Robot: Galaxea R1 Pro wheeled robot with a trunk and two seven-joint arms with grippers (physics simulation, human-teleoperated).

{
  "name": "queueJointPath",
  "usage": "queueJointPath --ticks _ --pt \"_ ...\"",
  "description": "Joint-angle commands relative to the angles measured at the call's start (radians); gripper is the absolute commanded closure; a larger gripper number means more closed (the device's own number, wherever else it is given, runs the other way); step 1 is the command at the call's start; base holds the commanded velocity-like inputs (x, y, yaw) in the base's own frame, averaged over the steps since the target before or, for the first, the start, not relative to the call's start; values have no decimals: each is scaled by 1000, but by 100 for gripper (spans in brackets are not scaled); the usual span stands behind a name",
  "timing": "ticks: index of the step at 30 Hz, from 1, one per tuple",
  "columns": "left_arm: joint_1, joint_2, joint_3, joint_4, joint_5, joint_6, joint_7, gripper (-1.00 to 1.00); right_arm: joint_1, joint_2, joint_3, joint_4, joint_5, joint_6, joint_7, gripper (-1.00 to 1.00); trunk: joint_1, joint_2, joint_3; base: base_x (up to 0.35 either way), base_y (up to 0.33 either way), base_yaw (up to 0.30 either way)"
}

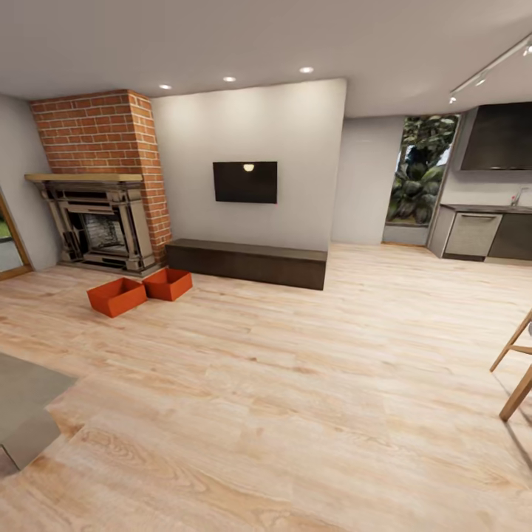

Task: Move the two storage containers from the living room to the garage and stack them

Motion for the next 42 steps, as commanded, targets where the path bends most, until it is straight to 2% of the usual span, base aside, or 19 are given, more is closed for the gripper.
queueJointPath --ticks 1,15,26,32,42 --pt "0 0 4 -1 1 -2 1 -100 -1 0 9 3 -10 -6 3 -100 1 0 -1 333 0 0" --pt "0 0 4 -1 1 0 1 -100 -1 -1 9 3 -12 -4 3 -100 1 0 -1 333 0 0" --pt "0 0 3 -1 2 5 1 -100 -1 1 -6 3 -27 -8 3 -100 1 0 -1 333 0 0" --pt "0 0 3 -1 2 6 1 -100 -1 -1 8 3 -16 -10 1 -100 1 0 -1 333 0 0" --pt "0 0 3 -1 2 6 1 -100 -1 -1 11 3 -16 -3 0 -100 1 0 -1 333 0 0"
